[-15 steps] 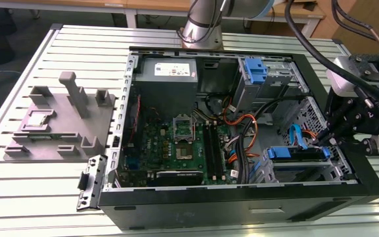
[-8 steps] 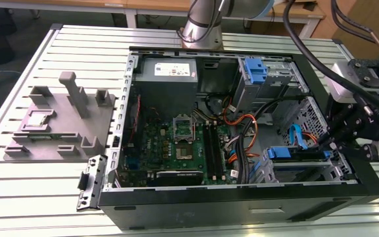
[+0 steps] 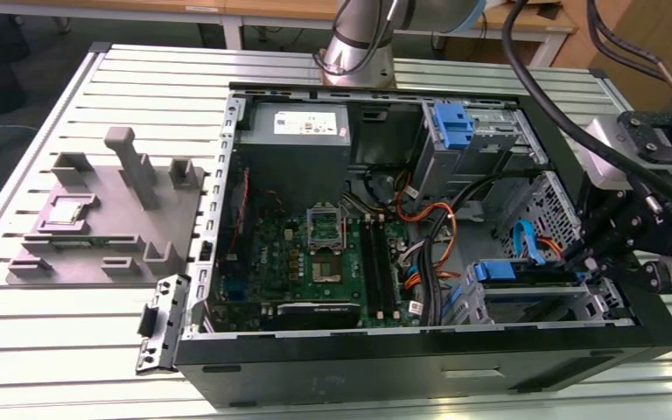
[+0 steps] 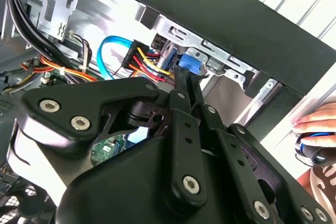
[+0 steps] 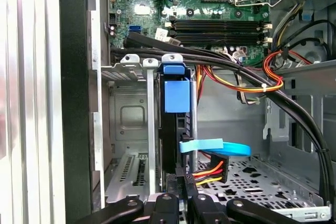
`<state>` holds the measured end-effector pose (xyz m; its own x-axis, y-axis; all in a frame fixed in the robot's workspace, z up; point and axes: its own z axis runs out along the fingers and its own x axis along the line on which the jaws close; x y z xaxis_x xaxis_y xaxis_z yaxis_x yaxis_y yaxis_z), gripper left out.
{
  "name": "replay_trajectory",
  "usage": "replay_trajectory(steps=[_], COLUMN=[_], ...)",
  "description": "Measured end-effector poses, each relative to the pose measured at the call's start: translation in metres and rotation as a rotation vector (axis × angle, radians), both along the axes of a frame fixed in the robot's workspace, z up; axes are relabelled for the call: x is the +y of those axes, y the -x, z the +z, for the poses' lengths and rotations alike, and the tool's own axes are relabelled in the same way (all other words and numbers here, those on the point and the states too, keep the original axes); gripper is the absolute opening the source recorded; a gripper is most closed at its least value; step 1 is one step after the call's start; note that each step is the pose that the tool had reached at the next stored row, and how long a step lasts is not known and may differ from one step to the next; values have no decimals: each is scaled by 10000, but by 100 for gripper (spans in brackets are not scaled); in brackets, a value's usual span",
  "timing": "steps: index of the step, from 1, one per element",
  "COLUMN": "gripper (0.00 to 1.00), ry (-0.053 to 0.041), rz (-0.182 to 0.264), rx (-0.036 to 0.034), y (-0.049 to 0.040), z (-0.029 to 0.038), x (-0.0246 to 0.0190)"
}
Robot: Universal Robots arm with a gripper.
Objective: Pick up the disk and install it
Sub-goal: 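Insert the second disk wire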
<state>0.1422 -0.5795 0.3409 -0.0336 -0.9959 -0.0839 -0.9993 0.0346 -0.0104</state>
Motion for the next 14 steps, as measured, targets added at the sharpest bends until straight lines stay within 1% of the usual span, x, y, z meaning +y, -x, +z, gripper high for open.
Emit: replay_trajectory(steps=[10,12,13,14], gripper=[16,17,23,23], ry=[-1,-2,-1,-1], rz=[0,0,0,0], rx=[0,0,0,0], y=[6,6,6,6], z=[-8,-8,-8,-8], x=[-2,-2,-2,-2])
